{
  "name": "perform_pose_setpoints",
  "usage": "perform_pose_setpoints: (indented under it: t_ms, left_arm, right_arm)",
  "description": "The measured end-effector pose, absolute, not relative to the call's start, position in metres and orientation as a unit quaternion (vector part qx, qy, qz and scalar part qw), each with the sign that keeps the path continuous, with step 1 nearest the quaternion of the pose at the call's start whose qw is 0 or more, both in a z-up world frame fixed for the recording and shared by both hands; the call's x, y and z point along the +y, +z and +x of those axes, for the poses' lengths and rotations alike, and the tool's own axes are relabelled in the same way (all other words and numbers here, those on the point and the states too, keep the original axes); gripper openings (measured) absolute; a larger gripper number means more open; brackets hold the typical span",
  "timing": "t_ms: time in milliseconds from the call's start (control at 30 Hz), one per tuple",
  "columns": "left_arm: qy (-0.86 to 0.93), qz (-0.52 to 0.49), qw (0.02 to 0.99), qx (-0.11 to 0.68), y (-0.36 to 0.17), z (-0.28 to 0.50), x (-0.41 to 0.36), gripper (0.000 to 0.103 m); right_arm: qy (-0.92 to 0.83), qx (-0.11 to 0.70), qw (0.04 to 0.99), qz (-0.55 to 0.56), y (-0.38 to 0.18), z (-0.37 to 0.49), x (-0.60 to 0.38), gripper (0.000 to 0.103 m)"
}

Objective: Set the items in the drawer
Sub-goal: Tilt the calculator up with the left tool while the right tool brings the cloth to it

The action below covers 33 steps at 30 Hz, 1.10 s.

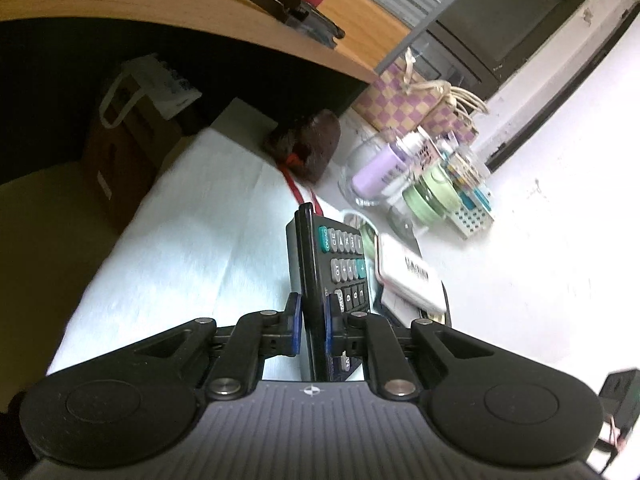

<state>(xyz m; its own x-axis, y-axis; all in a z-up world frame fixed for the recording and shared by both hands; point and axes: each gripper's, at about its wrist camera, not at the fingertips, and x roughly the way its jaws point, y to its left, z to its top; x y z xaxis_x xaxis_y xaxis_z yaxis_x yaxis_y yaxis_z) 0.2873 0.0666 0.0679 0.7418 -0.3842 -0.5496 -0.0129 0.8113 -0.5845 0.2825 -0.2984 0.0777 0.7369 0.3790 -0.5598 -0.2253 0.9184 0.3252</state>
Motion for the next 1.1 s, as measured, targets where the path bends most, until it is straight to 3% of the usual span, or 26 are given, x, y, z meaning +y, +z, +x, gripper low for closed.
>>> perform_pose_setpoints:
  t_ms: [600, 700, 800, 1100]
  left_arm:
    - [-0.124, -0.301, 0.868, 0.375, 0.045, 0.224, 0.068, 0.018]
    - [-0.12, -0.303, 0.866, 0.38, 0.039, 0.221, 0.067, 0.02]
    - [-0.115, -0.31, 0.863, 0.381, 0.034, 0.219, 0.068, 0.023]
    - [-0.112, -0.305, 0.871, 0.369, 0.035, 0.217, 0.064, 0.024]
  right_arm:
    - [0.159, 0.36, 0.916, 0.077, 0.062, 0.298, -0.275, 0.077]
    - [0.15, 0.362, 0.918, 0.058, 0.056, 0.302, -0.27, 0.06]
    - [0.165, 0.358, 0.918, 0.046, 0.058, 0.298, -0.263, 0.054]
    - [0.229, 0.343, 0.911, 0.018, 0.07, 0.281, -0.24, 0.052]
